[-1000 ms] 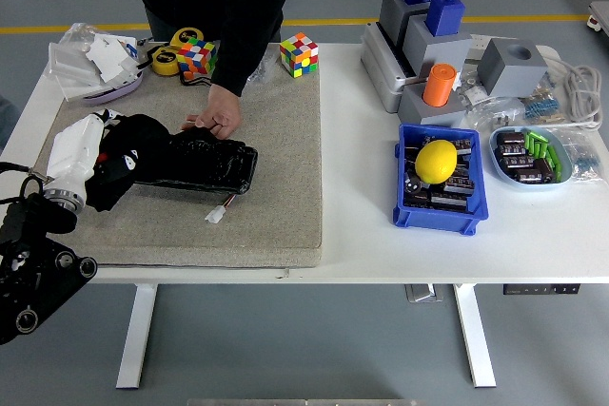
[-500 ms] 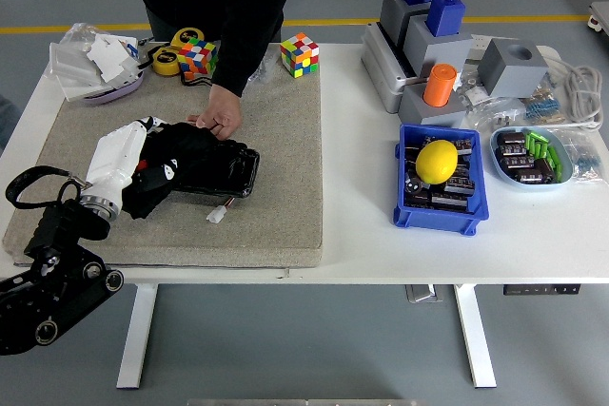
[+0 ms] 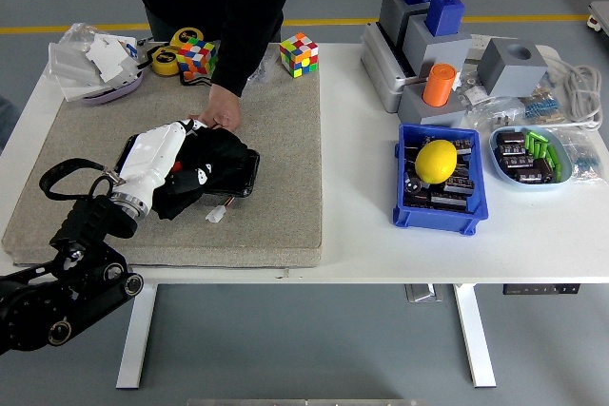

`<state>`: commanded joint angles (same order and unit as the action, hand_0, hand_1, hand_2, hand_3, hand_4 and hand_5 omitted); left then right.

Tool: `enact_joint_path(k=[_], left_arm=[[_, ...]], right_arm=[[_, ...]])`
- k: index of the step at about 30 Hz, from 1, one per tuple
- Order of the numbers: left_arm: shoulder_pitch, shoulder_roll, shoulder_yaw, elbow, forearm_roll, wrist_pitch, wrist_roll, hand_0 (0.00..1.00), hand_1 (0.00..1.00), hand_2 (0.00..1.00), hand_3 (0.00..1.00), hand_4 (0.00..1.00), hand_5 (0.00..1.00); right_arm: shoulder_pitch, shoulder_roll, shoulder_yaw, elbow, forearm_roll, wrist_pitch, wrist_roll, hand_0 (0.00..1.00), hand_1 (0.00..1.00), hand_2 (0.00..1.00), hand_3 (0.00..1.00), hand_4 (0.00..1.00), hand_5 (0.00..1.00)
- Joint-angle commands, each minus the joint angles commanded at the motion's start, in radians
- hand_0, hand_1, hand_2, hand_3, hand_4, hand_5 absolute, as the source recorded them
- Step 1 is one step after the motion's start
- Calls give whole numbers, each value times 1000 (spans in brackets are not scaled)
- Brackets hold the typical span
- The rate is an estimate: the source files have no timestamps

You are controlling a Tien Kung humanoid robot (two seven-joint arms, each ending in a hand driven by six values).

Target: Pick the rag up,wipe the panel,place it on the desk

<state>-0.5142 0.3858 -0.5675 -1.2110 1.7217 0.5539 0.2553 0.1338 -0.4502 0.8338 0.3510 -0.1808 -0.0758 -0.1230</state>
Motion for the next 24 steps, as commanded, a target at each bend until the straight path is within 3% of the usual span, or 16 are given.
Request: enact_joint_path(k=[15, 24], left_arm=[[-8, -10, 25, -4, -10, 3, -2, 189, 110, 597, 676, 525, 2], [8, 19, -11, 18, -8, 1, -5, 189, 110, 597, 676, 527, 2]], right_arm=[[0, -3, 2, 0, -2, -1, -2, 721, 627, 675, 628, 998, 628], [-3, -2, 5, 1, -3, -3, -3, 721, 627, 675, 627, 998, 628]])
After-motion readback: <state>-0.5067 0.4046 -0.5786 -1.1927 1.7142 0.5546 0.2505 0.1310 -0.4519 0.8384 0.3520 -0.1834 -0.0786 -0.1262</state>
